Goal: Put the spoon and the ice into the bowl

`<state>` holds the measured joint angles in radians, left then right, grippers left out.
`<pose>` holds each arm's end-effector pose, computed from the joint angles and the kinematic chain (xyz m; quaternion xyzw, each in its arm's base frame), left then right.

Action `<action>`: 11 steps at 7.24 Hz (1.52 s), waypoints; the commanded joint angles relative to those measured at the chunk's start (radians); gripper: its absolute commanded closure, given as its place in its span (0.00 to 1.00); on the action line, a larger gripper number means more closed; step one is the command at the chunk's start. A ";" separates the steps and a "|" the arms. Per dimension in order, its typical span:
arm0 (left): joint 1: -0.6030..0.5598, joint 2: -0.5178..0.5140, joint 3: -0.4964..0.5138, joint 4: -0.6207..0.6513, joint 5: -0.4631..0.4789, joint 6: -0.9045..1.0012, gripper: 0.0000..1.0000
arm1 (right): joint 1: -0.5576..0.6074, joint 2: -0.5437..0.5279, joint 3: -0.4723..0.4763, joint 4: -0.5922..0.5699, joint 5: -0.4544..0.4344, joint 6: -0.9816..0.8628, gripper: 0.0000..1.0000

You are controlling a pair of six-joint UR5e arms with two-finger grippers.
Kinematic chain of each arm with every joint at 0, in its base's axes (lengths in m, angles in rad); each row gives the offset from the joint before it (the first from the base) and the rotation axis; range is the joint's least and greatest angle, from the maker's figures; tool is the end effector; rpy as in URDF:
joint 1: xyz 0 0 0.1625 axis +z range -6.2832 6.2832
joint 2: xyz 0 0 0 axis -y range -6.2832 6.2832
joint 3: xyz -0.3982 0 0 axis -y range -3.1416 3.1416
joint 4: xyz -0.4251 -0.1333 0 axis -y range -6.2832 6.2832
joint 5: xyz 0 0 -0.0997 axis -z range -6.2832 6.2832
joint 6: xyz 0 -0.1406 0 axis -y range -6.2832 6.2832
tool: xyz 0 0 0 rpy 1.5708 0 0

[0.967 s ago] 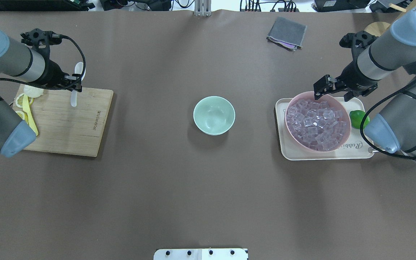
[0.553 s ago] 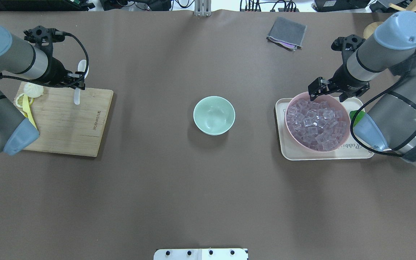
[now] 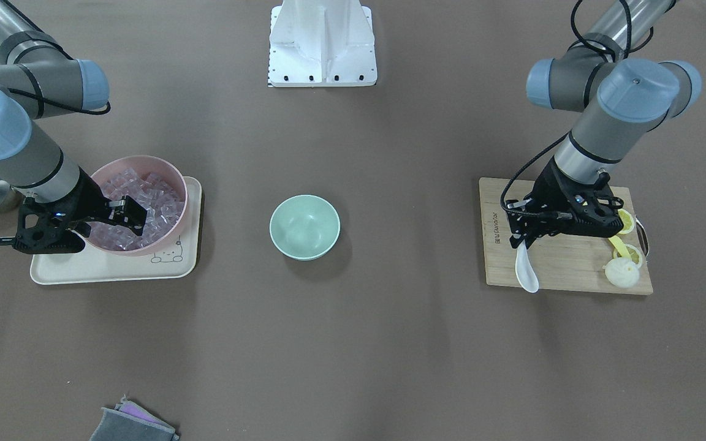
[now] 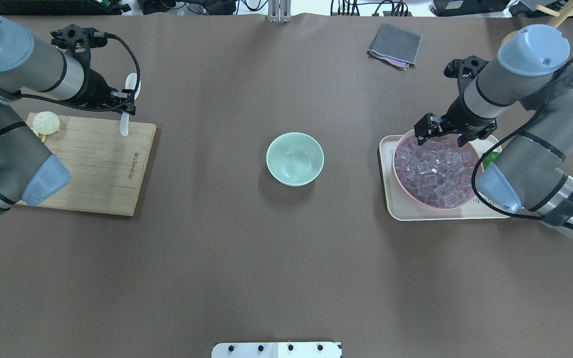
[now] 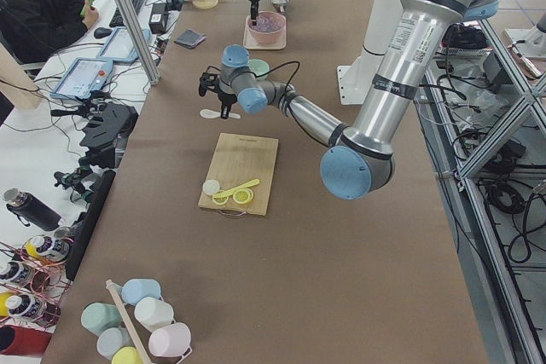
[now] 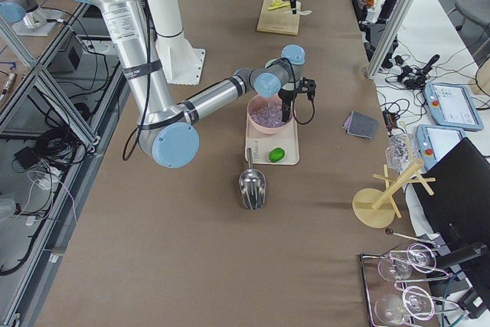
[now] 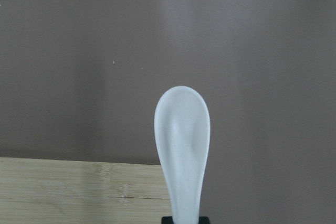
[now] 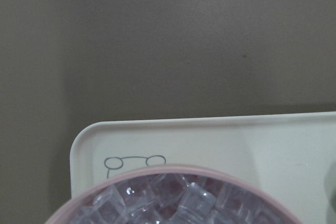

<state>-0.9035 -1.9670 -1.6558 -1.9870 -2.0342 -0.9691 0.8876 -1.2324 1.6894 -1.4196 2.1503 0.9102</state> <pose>0.3723 -0.5864 0.3336 0.1376 0.4496 -0.0333 0.8819 -0.3747 -0.5495 0.3901 0.0057 -0.3958 0.0186 0.9182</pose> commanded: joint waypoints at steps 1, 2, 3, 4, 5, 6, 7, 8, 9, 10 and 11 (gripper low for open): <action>0.012 -0.007 0.008 -0.003 0.005 -0.003 1.00 | -0.022 0.004 0.000 0.001 -0.012 0.016 0.00; 0.032 -0.024 0.016 -0.004 0.008 -0.044 1.00 | -0.028 0.004 -0.007 0.001 -0.030 0.016 0.00; 0.044 -0.045 0.033 -0.006 0.011 -0.057 1.00 | -0.030 0.004 -0.010 0.001 -0.036 0.009 0.00; 0.054 -0.052 0.034 -0.010 0.011 -0.077 1.00 | -0.026 0.011 -0.008 0.001 -0.036 0.004 0.00; 0.054 -0.053 0.034 -0.010 0.011 -0.079 1.00 | -0.024 0.011 -0.008 0.001 -0.036 0.003 0.00; 0.054 -0.055 0.034 -0.010 0.011 -0.079 1.00 | -0.022 0.011 -0.008 0.001 -0.035 0.001 0.00; 0.055 -0.058 0.033 -0.010 0.011 -0.079 1.00 | -0.019 0.011 -0.005 -0.001 -0.033 0.001 0.00; 0.055 -0.058 0.033 -0.010 0.011 -0.079 1.00 | -0.018 0.005 0.002 -0.001 -0.032 0.001 0.00; 0.055 -0.058 0.033 -0.010 0.011 -0.083 1.00 | -0.016 0.001 0.004 -0.002 -0.035 0.001 0.00; 0.057 -0.058 0.033 -0.010 0.011 -0.083 1.00 | -0.010 -0.007 0.007 -0.001 -0.035 -0.002 0.01; 0.058 -0.058 0.034 -0.010 0.011 -0.082 1.00 | -0.007 -0.010 0.007 -0.001 -0.036 -0.004 0.02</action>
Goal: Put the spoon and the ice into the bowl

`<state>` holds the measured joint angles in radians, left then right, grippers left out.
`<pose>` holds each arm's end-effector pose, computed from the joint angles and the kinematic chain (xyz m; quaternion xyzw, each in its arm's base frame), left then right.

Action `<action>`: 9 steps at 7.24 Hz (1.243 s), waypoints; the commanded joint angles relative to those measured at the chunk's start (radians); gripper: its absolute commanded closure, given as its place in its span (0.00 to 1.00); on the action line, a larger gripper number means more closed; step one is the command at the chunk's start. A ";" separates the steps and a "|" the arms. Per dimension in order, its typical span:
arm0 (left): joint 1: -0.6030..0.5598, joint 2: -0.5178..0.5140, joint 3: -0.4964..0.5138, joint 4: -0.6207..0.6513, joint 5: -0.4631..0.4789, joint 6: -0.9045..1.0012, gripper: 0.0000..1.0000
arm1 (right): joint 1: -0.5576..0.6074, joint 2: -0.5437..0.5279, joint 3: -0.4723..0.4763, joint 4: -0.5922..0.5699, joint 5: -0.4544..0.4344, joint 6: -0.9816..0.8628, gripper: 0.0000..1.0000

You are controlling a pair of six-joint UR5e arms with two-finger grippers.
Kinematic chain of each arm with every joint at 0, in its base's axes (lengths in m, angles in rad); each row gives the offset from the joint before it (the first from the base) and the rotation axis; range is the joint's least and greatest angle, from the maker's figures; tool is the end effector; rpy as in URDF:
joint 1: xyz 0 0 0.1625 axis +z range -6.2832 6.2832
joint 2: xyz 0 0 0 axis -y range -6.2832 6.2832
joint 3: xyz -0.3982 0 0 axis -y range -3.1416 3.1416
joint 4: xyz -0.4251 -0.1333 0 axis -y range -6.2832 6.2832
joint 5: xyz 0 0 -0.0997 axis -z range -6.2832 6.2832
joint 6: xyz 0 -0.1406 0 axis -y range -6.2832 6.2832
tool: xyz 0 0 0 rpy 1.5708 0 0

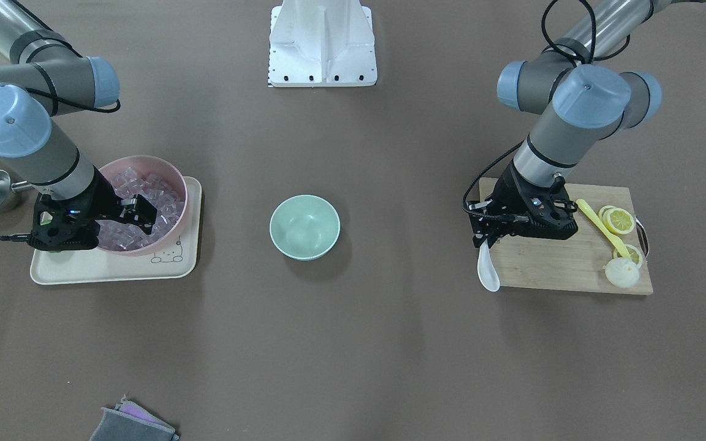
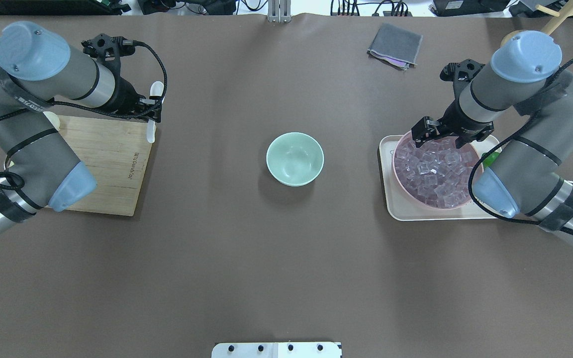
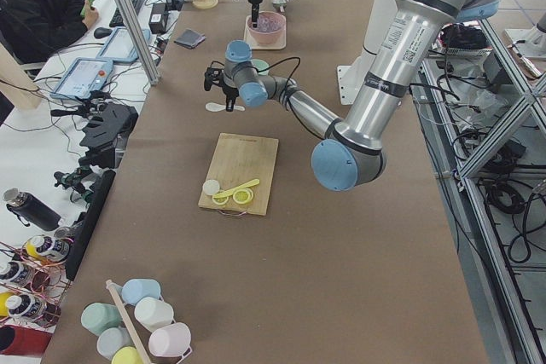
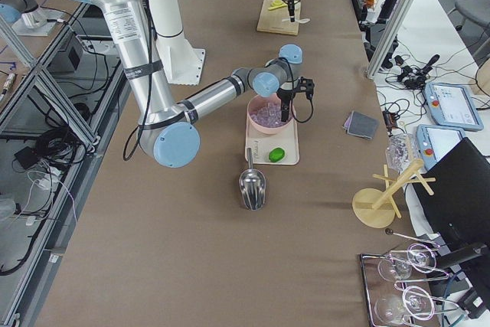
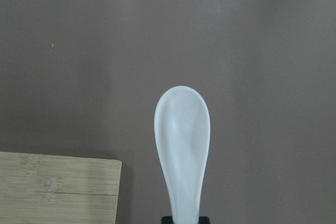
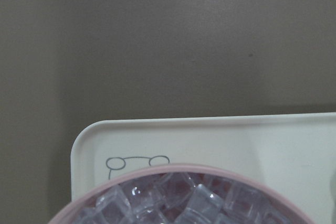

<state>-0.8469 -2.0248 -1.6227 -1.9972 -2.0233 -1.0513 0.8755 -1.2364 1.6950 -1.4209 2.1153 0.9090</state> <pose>0.4147 -0.5776 0.3097 0.1211 0.4662 -0.0424 0.8753 -0.3779 -0.5474 0.3921 0.0162 -0.3858 0.0179 0.9223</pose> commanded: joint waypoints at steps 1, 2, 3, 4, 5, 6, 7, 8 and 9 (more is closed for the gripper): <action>0.002 0.000 0.001 0.000 0.000 0.001 1.00 | 0.007 -0.015 0.002 0.000 -0.002 -0.001 0.08; 0.002 0.000 0.000 -0.002 0.000 0.001 1.00 | 0.007 -0.023 0.006 0.000 -0.003 -0.001 0.10; 0.002 0.000 0.001 -0.002 0.000 0.001 1.00 | 0.008 -0.034 0.020 -0.001 -0.003 -0.001 0.10; 0.014 -0.003 0.001 -0.003 0.000 -0.001 1.00 | 0.007 -0.044 0.035 -0.004 -0.002 -0.001 0.10; 0.026 -0.021 0.000 -0.002 0.000 -0.004 1.00 | 0.007 -0.046 0.044 -0.009 -0.003 -0.001 0.10; 0.037 -0.025 0.001 -0.002 0.000 -0.003 1.00 | 0.007 -0.052 0.046 -0.009 -0.003 -0.001 0.11; 0.040 -0.026 0.007 -0.005 0.000 -0.001 1.00 | 0.005 -0.054 0.046 -0.009 -0.003 -0.001 0.13; 0.051 -0.035 0.015 -0.008 0.000 0.001 1.00 | 0.003 -0.057 0.046 -0.009 -0.005 0.001 0.21; 0.058 -0.051 0.024 -0.006 0.000 -0.001 1.00 | -0.001 -0.058 0.045 -0.009 -0.017 0.001 0.21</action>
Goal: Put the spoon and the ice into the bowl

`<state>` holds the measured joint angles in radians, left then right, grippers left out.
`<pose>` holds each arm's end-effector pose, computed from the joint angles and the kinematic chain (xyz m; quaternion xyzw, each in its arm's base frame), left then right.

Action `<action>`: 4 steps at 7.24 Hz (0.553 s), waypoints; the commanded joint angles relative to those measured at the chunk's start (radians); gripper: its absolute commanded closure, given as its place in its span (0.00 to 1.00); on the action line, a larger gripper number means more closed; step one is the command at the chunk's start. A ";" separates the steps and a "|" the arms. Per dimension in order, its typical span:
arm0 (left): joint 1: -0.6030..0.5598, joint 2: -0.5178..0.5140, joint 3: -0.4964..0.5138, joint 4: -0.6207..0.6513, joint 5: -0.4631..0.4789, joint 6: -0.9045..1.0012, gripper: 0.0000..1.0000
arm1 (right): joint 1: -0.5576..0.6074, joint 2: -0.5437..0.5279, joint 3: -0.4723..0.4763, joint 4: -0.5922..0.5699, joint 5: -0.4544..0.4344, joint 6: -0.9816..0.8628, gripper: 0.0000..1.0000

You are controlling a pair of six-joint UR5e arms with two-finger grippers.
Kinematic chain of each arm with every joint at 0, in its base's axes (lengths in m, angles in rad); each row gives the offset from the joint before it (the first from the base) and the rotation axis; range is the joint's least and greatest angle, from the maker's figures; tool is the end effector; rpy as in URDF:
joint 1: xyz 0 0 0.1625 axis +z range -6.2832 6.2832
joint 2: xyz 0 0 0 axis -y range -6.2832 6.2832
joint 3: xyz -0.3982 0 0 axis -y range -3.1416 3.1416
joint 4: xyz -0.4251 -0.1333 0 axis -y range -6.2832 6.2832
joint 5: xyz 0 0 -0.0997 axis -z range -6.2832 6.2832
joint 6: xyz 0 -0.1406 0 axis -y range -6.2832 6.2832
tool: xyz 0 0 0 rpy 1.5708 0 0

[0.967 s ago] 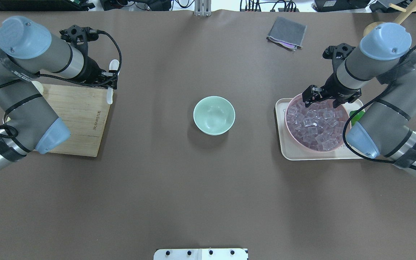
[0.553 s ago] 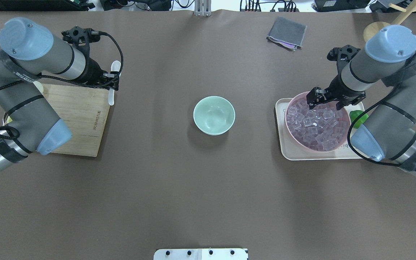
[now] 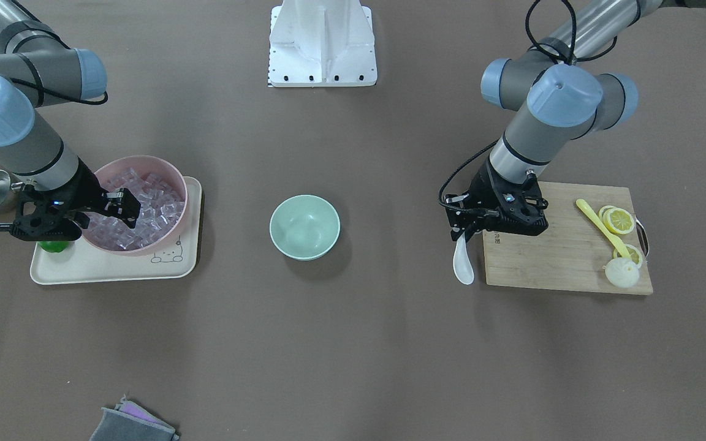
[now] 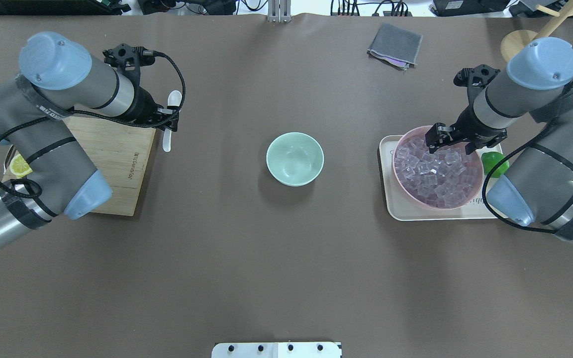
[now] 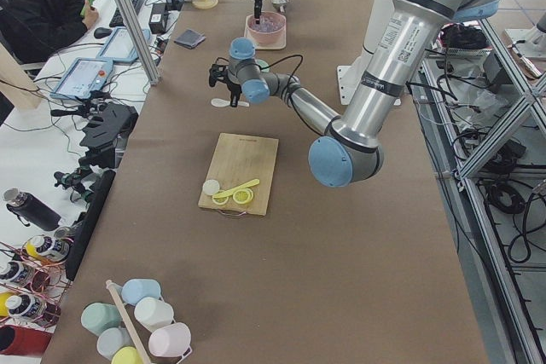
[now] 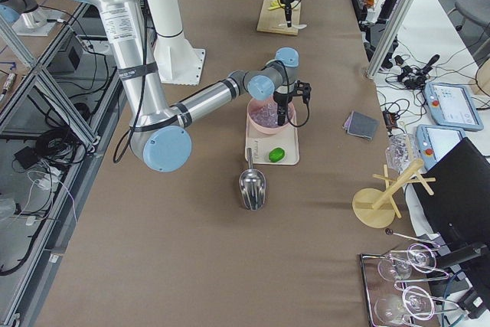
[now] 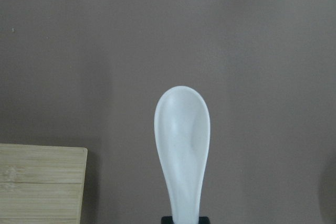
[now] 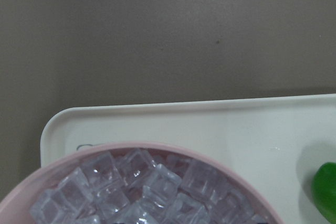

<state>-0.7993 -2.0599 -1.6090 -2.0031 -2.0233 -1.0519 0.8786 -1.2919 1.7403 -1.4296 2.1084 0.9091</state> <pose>0.4472 -0.5628 0.2910 0.1182 0.4775 -0.0183 0.8705 -0.3630 -0.5339 0.4060 0.0126 -0.3780 0.0231 0.9254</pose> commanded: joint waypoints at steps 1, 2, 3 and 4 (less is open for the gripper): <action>0.014 -0.020 0.011 -0.002 0.000 0.000 1.00 | -0.007 -0.001 -0.001 0.000 -0.013 0.001 0.26; 0.015 -0.020 0.011 0.000 0.000 0.000 1.00 | -0.007 -0.001 0.001 -0.002 -0.016 0.005 0.40; 0.017 -0.022 0.012 -0.002 0.000 0.000 1.00 | -0.007 -0.001 0.001 -0.002 -0.021 0.005 0.46; 0.020 -0.025 0.012 -0.002 0.000 0.000 1.00 | -0.006 -0.001 0.001 -0.002 -0.021 0.005 0.52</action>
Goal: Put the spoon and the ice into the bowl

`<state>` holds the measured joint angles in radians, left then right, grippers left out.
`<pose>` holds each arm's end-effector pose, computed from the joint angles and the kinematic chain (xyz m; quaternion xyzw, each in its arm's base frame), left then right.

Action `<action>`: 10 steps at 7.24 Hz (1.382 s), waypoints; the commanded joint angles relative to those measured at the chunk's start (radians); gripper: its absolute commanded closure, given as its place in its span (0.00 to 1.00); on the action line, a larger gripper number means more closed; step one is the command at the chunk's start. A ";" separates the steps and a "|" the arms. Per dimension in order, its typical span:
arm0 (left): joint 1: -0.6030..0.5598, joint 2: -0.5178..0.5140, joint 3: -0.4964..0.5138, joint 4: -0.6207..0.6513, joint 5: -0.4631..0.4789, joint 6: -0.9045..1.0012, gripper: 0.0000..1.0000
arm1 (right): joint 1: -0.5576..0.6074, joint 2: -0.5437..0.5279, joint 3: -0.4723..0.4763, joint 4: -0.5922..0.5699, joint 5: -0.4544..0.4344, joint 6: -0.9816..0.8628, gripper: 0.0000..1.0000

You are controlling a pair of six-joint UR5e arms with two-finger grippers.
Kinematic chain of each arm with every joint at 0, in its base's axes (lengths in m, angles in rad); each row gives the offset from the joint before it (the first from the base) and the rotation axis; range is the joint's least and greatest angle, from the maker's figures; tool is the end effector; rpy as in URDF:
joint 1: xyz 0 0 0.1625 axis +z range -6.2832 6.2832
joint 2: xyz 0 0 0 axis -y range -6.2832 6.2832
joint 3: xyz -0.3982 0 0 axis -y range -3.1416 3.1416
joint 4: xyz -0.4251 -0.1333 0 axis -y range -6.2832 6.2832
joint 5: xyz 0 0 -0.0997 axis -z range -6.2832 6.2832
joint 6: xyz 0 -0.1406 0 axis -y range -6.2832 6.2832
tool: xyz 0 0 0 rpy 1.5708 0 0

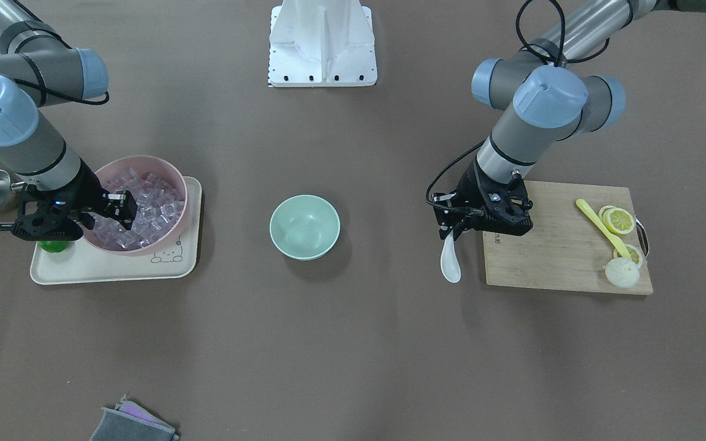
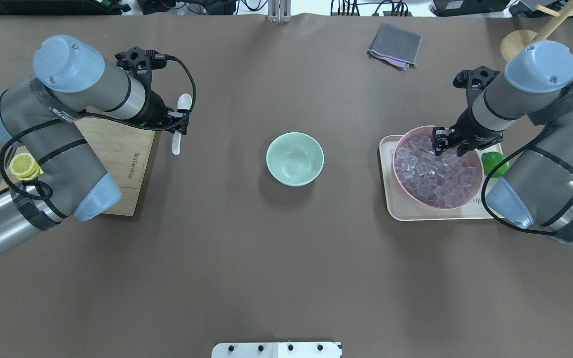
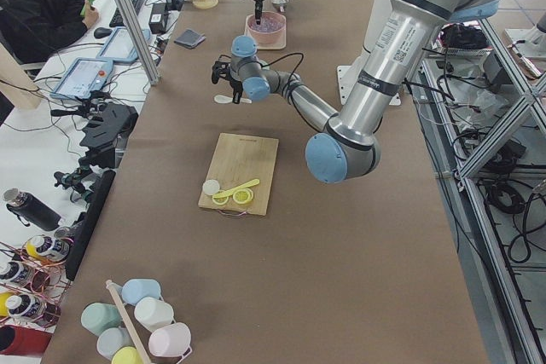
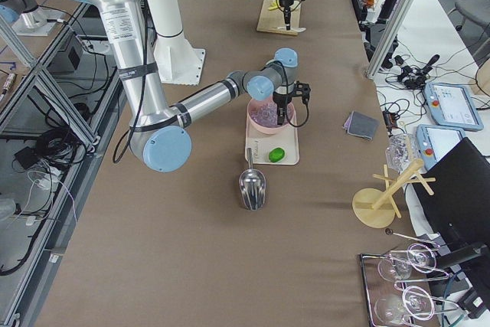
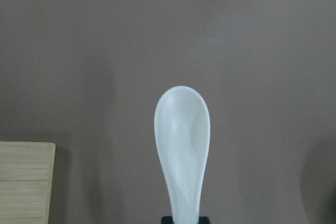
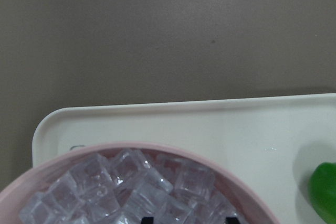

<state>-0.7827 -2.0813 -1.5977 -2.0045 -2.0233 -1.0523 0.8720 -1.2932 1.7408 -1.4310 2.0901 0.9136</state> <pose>0.4601 -0.5589 0.2814 0.1176 0.4821 -0.0097 0.8682 -0.3650 -0.5331 0.4078 0.0163 -0.3720 0.0253 0.9277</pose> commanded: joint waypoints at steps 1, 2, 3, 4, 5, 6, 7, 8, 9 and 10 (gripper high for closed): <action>0.005 -0.005 -0.001 0.000 0.000 0.000 1.00 | 0.002 -0.001 0.000 0.001 -0.002 0.001 0.59; 0.005 -0.005 -0.001 0.000 0.000 0.000 1.00 | 0.002 -0.003 0.006 0.000 -0.002 0.001 0.60; 0.005 -0.005 -0.001 0.000 0.000 0.001 1.00 | 0.002 -0.011 0.011 0.000 -0.002 -0.001 0.54; 0.005 -0.005 -0.001 0.000 0.000 0.003 1.00 | 0.002 -0.030 0.034 0.000 -0.002 -0.001 0.52; 0.005 -0.005 -0.001 0.000 0.000 0.003 1.00 | 0.001 -0.059 0.066 -0.002 -0.002 -0.001 0.49; 0.005 -0.005 0.001 0.000 0.000 0.005 1.00 | -0.008 -0.070 0.074 -0.002 -0.005 0.001 0.47; 0.005 -0.005 0.001 0.000 0.000 0.005 1.00 | -0.025 -0.069 0.072 -0.003 -0.030 0.002 0.46; 0.005 -0.005 0.001 0.000 0.000 0.005 1.00 | -0.040 -0.064 0.069 -0.003 -0.039 0.007 0.46; 0.005 -0.005 0.001 0.000 0.000 0.005 1.00 | -0.045 -0.058 0.069 -0.005 -0.039 0.008 0.46; 0.005 -0.005 0.001 0.000 0.000 0.005 1.00 | -0.053 -0.055 0.068 -0.005 -0.041 0.010 0.46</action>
<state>-0.7777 -2.0862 -1.5970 -2.0049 -2.0233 -1.0477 0.8295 -1.3532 1.8100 -1.4352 2.0528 0.9211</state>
